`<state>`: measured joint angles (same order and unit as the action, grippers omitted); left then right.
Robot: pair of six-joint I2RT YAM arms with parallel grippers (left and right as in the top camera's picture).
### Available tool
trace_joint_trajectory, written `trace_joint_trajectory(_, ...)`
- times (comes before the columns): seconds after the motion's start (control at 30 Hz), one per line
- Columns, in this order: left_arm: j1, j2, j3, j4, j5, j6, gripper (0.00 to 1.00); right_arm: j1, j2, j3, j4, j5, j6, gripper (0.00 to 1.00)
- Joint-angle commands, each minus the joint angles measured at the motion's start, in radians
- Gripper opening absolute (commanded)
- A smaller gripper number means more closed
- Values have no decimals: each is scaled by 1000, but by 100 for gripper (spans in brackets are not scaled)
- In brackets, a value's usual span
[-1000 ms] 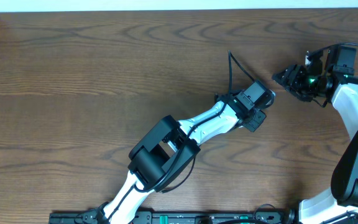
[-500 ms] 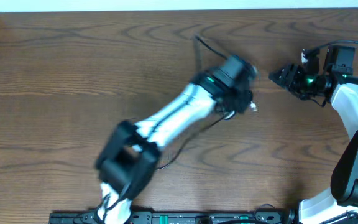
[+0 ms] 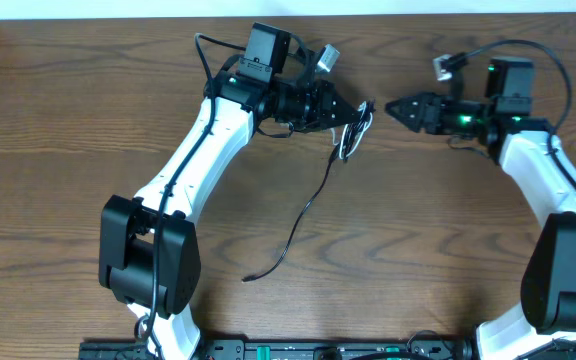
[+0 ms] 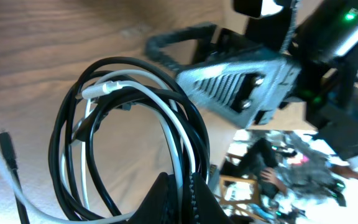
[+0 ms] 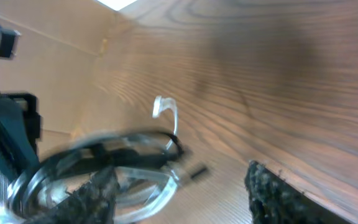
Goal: Untangle cables
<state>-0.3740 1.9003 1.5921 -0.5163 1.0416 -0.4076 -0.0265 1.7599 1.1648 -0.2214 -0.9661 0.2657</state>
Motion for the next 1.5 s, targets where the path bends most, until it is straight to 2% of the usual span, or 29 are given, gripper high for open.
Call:
trace_joint_trajectory(0.0, 8, 2, 2, 3, 81, -35, 7, 58, -21, 19, 44, -27, 126, 59)
trace_joint_trajectory(0.2, 19, 2, 2, -8, -117, -91, 8, 94, -21, 19, 140, -28, 303, 49)
trace_joint_trajectory(0.33, 18, 2, 1, -13, -243, -168, 8, 102, -21, 19, 195, -27, 389, 48)
trace_joint_trajectory(0.6, 19, 2, 1, -14, -248, -174, 7, 150, -21, 19, 176, 31, 392, 48)
trace_joint_trajectory(0.87, 18, 2, 1, -15, -239, -173, 8, 221, -21, 19, 177, 186, 441, 45)
trace_joint_trajectory(0.93, 18, 2, 1, -15, -239, -170, 7, 237, -21, 19, 176, 209, 444, 40)
trace_joint_trajectory(1.0, 18, 2, 1, -15, -239, -170, 8, 252, -21, 19, 175, 231, 444, 27)
trace_joint_trajectory(1.07, 18, 2, 1, -15, -239, -170, 8, 262, -21, 19, 164, 260, 445, 19)
trace_joint_trajectory(1.3, 18, 2, 1, -10, -209, -175, 8, 264, -21, 19, 107, 322, 444, 2)
trace_joint_trajectory(1.47, 26, 2, 1, -5, -188, -178, 7, 264, -21, 19, 64, 356, 404, 1)
